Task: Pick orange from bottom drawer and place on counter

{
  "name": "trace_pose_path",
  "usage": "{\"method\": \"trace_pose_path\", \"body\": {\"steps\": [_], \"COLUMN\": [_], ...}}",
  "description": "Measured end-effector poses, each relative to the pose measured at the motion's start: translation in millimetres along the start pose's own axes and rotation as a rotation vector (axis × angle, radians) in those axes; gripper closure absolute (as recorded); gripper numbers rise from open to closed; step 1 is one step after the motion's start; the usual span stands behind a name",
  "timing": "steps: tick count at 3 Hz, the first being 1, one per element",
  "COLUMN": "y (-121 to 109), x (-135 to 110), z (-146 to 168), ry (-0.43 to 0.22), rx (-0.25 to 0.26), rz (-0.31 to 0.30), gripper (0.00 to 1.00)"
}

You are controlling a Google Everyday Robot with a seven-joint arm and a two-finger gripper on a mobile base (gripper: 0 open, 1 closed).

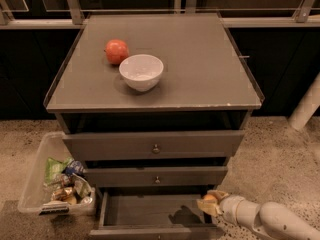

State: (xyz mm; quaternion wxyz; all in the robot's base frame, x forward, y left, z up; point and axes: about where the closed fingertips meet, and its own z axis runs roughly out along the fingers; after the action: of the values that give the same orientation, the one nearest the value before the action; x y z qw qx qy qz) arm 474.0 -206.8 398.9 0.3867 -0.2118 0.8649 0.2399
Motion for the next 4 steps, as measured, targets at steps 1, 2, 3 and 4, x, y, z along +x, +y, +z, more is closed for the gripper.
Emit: {"method": "trace_pose_path", "body": {"steps": [1,2,3,4], "y": [40,38,39,45], "x": [-58,-69,-68,-98], "z": [-65,-78,-76,-101], "ry": [-0.067,-0.084,-0.082,-0.103], "rx": [0.019,0.041,0.037,0.055], "rz": [-0.122,-0.133,-0.131,-0.195], "gripper": [1.0,1.0,1.0,1.0]}}
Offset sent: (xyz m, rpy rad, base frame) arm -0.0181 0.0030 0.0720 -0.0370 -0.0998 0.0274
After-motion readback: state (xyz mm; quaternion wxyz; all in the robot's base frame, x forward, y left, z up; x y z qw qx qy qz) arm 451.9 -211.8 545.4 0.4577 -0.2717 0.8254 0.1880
